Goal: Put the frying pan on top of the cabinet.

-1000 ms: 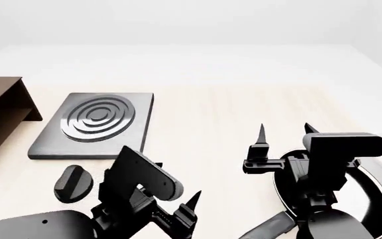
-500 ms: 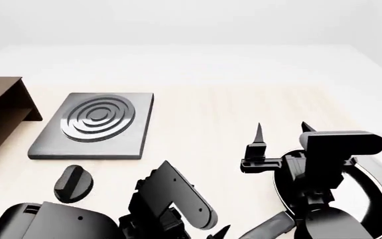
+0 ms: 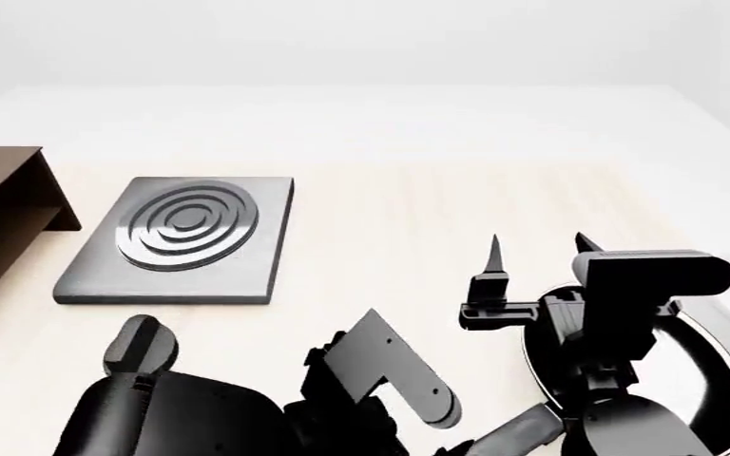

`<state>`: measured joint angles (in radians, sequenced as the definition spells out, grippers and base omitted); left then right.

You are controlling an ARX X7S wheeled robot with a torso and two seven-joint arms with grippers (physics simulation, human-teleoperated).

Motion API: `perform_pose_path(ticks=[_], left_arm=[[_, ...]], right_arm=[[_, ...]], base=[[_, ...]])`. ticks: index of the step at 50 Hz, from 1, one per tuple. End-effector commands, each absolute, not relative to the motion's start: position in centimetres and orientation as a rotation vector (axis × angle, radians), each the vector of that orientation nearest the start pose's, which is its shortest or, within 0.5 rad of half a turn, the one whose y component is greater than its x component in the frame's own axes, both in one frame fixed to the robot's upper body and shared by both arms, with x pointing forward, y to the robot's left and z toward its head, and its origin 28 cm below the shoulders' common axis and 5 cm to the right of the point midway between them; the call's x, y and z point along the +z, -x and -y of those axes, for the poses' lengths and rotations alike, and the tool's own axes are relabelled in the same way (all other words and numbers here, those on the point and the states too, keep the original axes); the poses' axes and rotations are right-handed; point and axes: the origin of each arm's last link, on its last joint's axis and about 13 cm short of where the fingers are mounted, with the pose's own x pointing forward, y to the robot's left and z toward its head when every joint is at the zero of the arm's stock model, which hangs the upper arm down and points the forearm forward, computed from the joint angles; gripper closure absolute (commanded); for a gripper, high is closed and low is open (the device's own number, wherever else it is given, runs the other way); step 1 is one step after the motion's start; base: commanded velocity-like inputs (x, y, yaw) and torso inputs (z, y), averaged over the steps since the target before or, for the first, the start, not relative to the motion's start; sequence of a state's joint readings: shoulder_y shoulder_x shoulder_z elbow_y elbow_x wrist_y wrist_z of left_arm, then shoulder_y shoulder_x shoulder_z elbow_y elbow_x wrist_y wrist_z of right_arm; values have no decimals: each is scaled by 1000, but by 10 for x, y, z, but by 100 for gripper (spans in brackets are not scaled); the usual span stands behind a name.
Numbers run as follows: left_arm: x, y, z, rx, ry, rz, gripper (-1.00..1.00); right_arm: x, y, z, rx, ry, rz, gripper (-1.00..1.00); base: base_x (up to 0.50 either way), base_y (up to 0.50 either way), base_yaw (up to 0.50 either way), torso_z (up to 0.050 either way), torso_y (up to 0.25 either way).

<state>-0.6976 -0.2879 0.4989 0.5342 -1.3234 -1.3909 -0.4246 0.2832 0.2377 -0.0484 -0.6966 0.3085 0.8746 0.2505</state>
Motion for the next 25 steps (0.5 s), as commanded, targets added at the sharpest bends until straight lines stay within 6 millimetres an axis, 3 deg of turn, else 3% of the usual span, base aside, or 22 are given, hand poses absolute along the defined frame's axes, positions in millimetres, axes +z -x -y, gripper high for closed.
perform_pose_path(ticks=[1, 25], left_arm=[[150, -212, -132, -970, -231, -561, -100], [135, -230, -104, -1097, -238, -638, -100]], right_arm=[[156, -221, 111, -15, 46, 79, -100], [152, -222, 111, -4, 31, 68, -100]], base=[[0, 0, 0, 0, 0], [0, 0, 0, 0, 0]])
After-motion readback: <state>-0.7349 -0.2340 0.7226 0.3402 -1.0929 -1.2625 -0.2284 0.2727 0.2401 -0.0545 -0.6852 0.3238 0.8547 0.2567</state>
